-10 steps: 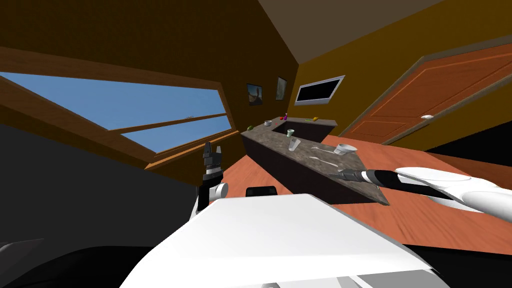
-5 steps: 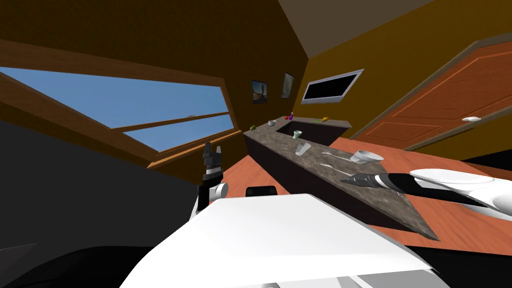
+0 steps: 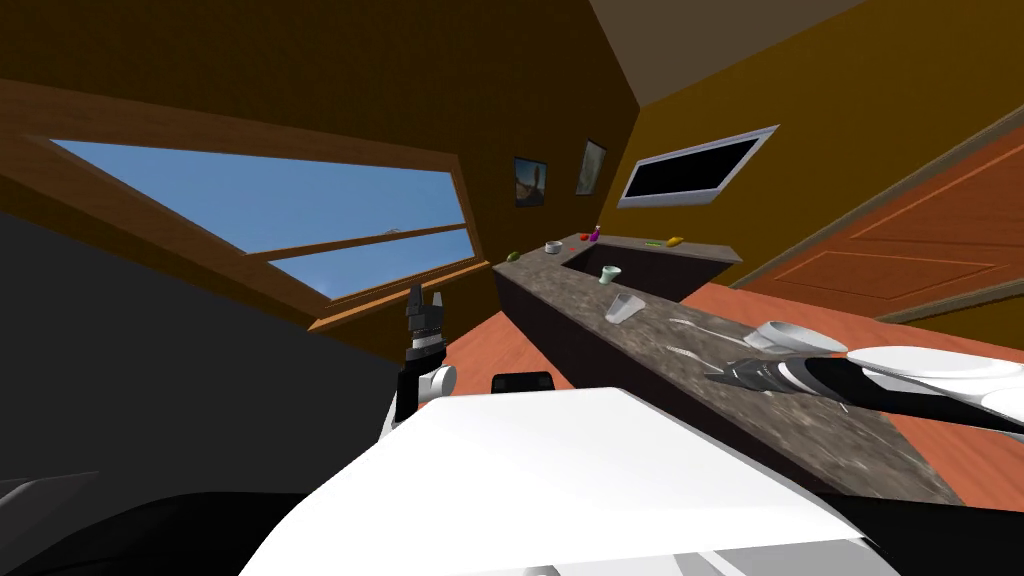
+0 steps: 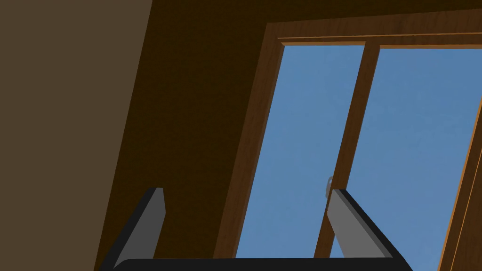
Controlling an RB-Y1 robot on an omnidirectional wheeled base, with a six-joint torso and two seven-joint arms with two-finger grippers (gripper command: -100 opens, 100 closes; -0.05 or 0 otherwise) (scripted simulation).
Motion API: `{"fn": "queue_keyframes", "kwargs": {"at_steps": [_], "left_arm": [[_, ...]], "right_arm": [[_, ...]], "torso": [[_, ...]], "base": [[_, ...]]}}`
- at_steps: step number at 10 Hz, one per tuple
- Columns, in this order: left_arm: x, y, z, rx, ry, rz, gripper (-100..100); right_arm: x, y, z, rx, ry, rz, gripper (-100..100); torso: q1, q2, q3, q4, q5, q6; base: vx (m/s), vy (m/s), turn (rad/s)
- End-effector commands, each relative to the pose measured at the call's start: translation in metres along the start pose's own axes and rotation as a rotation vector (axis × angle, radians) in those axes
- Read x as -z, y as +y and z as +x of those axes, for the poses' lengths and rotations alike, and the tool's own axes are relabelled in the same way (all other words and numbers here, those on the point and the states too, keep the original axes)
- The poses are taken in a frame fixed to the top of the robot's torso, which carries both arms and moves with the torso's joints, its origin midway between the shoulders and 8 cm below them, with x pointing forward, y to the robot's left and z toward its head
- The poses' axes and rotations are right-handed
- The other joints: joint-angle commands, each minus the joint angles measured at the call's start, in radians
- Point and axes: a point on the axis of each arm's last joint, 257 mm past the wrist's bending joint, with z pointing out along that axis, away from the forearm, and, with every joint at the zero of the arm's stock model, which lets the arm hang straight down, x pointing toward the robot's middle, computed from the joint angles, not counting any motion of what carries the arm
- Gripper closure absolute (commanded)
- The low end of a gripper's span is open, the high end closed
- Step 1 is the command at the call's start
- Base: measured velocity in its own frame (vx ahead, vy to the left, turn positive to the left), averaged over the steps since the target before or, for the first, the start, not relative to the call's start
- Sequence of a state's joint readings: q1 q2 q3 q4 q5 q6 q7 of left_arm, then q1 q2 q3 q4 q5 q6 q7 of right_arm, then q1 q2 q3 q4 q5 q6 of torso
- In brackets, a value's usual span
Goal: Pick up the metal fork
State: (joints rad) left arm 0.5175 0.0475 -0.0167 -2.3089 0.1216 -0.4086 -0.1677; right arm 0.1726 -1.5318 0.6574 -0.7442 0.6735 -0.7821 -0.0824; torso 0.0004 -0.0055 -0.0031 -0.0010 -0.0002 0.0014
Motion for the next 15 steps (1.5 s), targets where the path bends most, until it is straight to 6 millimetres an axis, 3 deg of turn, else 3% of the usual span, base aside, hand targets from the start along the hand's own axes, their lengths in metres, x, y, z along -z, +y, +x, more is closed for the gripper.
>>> {"fn": "queue_keyframes", "kwargs": {"at_steps": [1,2,3,4,5,11,15], "left_arm": [[0.000,0.000,0.000,0.000,0.000,0.000,0],[0.000,0.000,0.000,0.000,0.000,0.000,0],[0.000,0.000,0.000,0.000,0.000,0.000,0],[0.000,0.000,0.000,0.000,0.000,0.000,0],[0.000,0.000,0.000,0.000,0.000,0.000,0],[0.000,0.000,0.000,0.000,0.000,0.000,0],[0.000,0.000,0.000,0.000,0.000,0.000,0]], "right_arm": [[0.003,-0.004,0.026,0.008,0.062,0.013,-100],[0.004,-0.004,0.033,0.010,0.081,0.016,-100],[0.002,-0.002,0.025,0.009,0.065,0.013,-100],[0.002,-0.002,0.026,0.008,0.067,0.014,0],[0.001,-0.002,0.034,-0.038,0.077,0.020,-100],[-0.003,0.000,0.065,-0.223,0.116,0.053,-100],[-0.004,0.001,0.089,-0.360,0.146,0.084,-100]], "torso": [[0.000,0.000,0.000,0.000,0.000,0.000],[0.001,-0.002,-0.001,0.000,0.000,0.000],[0.000,-0.003,-0.002,-0.001,0.000,0.000],[0.000,0.001,0.000,0.000,0.000,0.001],[0.000,0.005,0.002,0.001,0.000,0.001],[-0.004,0.024,0.014,0.006,-0.001,0.001],[-0.004,0.018,0.011,0.004,-0.001,0.002]], "base": [[0.136,0.010,0.200],[0.145,-0.003,0.111],[0.062,-0.005,0.016],[0.012,-0.001,0.001],[-0.081,-0.023,0.321],[-0.223,-0.059,0.355],[-0.175,-0.008,0.323]]}}
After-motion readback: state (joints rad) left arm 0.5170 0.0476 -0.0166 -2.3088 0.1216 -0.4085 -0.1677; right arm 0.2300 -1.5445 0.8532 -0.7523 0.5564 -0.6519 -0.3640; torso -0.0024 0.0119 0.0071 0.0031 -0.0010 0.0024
